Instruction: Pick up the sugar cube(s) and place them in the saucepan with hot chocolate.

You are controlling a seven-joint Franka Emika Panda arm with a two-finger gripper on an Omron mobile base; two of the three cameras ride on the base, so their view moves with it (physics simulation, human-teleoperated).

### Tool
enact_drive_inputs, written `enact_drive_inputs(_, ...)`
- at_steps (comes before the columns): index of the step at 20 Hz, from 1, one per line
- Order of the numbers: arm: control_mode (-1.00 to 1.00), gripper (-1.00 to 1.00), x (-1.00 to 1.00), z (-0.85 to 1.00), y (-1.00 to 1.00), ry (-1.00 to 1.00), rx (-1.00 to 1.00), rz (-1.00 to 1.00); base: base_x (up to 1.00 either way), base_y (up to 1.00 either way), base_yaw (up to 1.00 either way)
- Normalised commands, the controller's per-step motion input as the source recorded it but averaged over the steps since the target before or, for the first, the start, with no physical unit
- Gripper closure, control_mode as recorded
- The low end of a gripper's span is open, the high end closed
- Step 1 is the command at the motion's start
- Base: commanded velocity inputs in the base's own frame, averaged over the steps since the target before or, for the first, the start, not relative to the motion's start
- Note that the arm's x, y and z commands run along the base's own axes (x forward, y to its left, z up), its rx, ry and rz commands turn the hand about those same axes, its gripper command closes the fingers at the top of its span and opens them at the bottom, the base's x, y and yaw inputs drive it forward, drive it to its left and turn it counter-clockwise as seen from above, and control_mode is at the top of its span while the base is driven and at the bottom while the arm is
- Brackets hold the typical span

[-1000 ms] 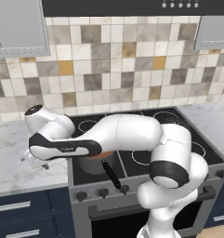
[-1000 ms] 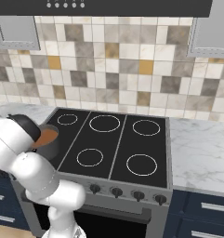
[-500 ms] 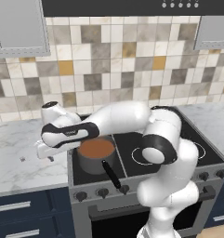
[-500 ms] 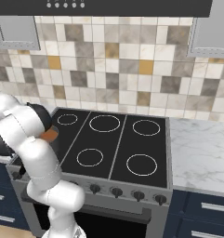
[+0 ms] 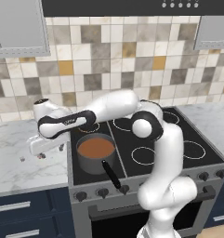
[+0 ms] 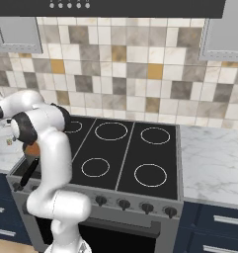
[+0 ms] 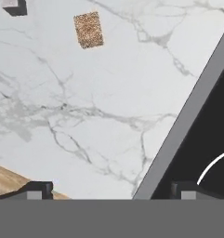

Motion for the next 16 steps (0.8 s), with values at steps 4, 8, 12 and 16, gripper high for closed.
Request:
enact_drive_inputs(4, -1.00, -1.00, 0.54, 0.00, 0.59, 0.00, -0.04, 0.13, 0.00, 0.00, 0.00)
enact_drive_inputs(8, -1.00, -1.00, 0.19, -0.27, 0.01, 0.00, -0.01, 0.02, 0.00, 0.00, 0.00)
enact_drive_inputs(12, -1.00, -1.00, -0.09, -0.27, -0.40, -0.01, 0.01, 0.00, 0.00, 0.00, 0.00)
enact_drive_inputs(16, -1.00, -1.00, -0.03, -0.24, -0.46, -0.04, 0.04, 0.00, 0.00, 0.00, 0.00)
